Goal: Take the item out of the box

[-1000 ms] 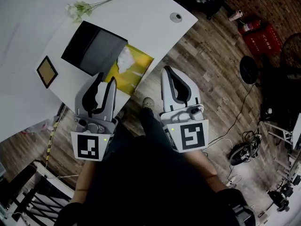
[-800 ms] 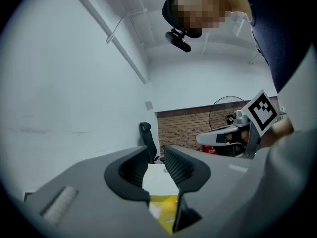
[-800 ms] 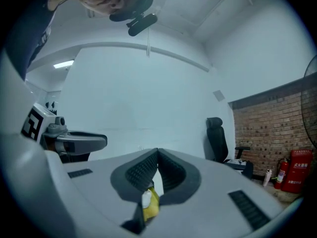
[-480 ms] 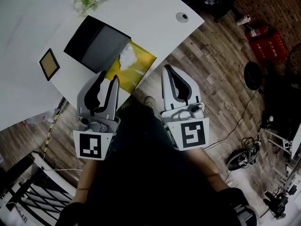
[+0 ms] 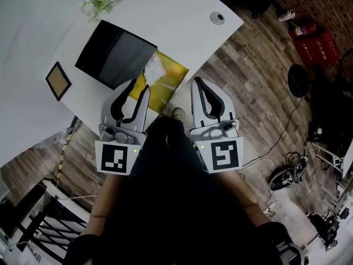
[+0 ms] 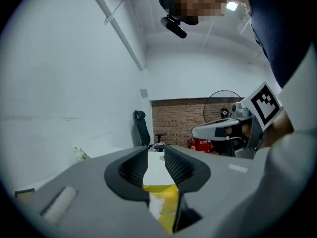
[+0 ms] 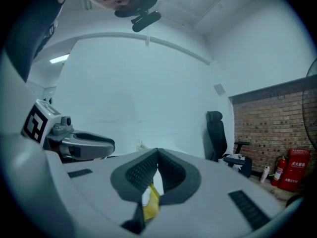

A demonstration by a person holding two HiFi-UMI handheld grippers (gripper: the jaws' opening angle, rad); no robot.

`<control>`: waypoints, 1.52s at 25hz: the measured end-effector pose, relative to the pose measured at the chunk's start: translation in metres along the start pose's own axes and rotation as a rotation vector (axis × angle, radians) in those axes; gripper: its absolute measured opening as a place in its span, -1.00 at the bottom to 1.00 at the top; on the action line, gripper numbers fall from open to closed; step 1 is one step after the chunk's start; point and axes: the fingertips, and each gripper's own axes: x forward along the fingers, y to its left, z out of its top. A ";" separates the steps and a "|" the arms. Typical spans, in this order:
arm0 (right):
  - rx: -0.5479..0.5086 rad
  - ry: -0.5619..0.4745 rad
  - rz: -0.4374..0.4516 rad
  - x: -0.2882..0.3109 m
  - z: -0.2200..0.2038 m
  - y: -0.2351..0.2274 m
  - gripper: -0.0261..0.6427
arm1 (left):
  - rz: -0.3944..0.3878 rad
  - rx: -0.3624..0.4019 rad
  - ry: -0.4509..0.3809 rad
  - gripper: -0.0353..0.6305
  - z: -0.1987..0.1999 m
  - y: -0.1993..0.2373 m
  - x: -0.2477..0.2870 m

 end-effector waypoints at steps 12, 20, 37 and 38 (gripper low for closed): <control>-0.027 0.072 -0.005 0.024 -0.030 0.002 -0.89 | -0.092 -0.010 0.167 -0.55 -0.073 0.005 0.045; -0.023 0.109 -0.010 0.027 -0.043 0.002 -0.89 | -0.162 0.081 0.220 -0.51 -0.104 -0.004 0.062; 0.000 0.133 -0.046 0.026 -0.055 -0.013 -0.89 | -0.186 0.203 0.583 -0.44 -0.178 -0.018 0.066; 0.002 0.133 -0.048 0.026 -0.055 -0.014 -0.89 | -0.181 0.216 0.606 -0.44 -0.181 -0.017 0.067</control>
